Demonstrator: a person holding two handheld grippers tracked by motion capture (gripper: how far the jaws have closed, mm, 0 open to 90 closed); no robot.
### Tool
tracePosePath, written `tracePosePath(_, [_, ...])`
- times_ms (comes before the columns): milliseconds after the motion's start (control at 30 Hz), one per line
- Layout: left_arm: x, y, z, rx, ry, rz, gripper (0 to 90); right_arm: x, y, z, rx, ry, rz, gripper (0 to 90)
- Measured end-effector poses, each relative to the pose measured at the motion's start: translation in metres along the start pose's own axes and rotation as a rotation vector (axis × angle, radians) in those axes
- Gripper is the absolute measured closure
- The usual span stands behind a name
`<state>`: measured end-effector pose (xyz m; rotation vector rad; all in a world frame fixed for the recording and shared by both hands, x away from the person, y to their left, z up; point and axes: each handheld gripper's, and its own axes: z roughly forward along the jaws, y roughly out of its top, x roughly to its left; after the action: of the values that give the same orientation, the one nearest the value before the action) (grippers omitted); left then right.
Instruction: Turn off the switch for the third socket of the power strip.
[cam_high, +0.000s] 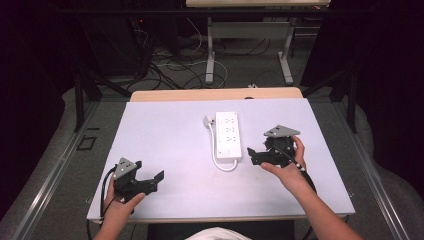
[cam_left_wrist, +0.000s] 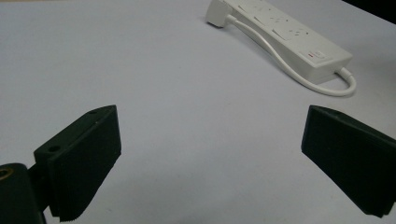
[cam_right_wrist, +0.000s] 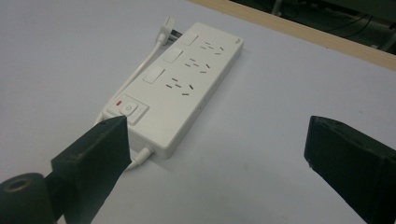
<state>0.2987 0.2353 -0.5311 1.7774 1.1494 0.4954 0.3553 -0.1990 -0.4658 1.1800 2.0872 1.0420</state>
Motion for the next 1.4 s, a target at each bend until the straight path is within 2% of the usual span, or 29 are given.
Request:
tracePosePath(733, [0.000, 0.000, 0.000, 0.000, -0.003, 0.014, 5.1, 0.008, 0.037, 0.019, 0.026, 0.052, -0.002, 10.7])
tracePosePath(1233, [0.000, 0.000, 0.000, -0.006, -0.002, 0.002, 4.9, 0.016, 0.062, 0.030, 0.039, 0.069, -0.028, 14.3])
tracePosePath(1400, [0.000, 0.000, 0.001, -0.006, 0.009, -0.002, 2.0, 0.017, 0.071, 0.034, 0.045, 0.071, -0.028, 14.6])
